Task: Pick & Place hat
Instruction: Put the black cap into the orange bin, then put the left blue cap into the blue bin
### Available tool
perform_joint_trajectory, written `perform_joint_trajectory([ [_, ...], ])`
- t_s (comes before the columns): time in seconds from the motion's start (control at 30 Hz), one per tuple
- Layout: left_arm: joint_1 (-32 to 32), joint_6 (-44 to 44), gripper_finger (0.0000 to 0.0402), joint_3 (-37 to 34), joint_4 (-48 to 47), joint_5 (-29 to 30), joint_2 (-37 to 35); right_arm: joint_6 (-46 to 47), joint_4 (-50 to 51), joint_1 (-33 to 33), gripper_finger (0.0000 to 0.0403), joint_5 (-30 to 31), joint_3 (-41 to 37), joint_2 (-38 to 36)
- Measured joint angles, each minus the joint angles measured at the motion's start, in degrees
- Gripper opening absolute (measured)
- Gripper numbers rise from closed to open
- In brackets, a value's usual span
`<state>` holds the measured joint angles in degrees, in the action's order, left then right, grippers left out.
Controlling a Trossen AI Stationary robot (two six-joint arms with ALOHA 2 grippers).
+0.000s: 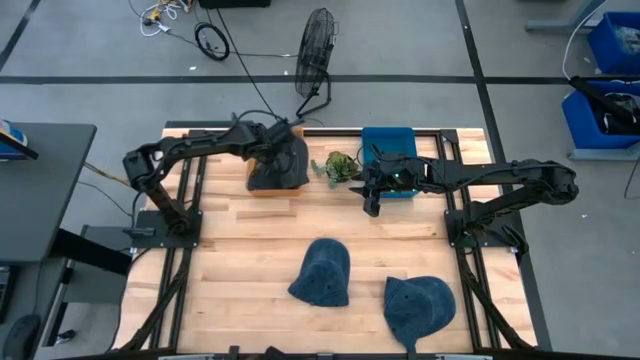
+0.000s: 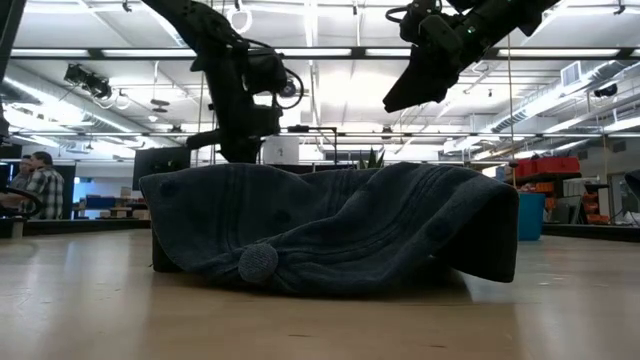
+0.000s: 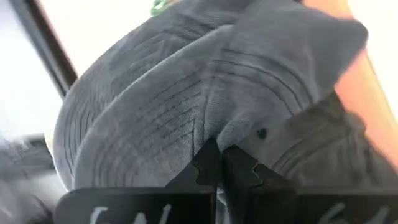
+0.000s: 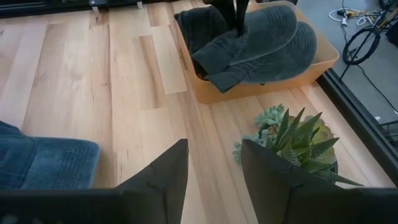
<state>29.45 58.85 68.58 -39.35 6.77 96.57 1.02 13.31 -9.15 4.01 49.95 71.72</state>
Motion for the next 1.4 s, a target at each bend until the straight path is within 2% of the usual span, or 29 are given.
perform_joint_trajectory([
  [0.1,-0.09,-8.18,0.0021,-0.07,0.42,2.21,-0.75,0.00,0.01,0.00,0.0155,0.00,0.00,0.00],
  [0.23,-0.24,-13.25,0.0047,-0.11,0.43,7.94,-1.42,-0.01,-0.01,-0.01,0.0155,0.00,0.00,0.00],
  [0.3,-0.18,-14.68,0.0065,-0.13,0.45,8.64,-1.65,-0.02,0.00,0.00,0.0155,0.00,0.00,0.00],
  [0.53,-1.83,-14.71,0.0133,-0.13,0.22,11.44,-1.83,-0.02,0.34,0.00,0.0155,0.00,0.00,0.00],
  [0.73,-5.38,-13.21,0.0166,0.36,0.06,14.35,-3.93,-0.02,0.69,0.00,0.0155,0.00,0.00,0.00],
  [0.87,-7.06,-13.24,0.0180,1.31,0.05,17.84,-5.03,-0.02,0.68,0.00,0.0155,0.00,0.00,0.00],
  [1.0,-8.11,-13.22,0.0189,2.32,0.15,17.50,-5.17,-0.04,0.67,0.00,0.0155,0.00,0.00,0.00],
  [1.13,-9.72,-13.28,0.0188,2.75,4.20,16.52,-5.17,-0.04,0.67,0.00,0.0155,0.00,0.00,0.00],
  [1.4,-9.33,-17.28,0.0183,2.73,-3.85,21.87,-5.09,-0.05,1.22,-0.01,0.0155,-0.02,0.00,0.00],
])
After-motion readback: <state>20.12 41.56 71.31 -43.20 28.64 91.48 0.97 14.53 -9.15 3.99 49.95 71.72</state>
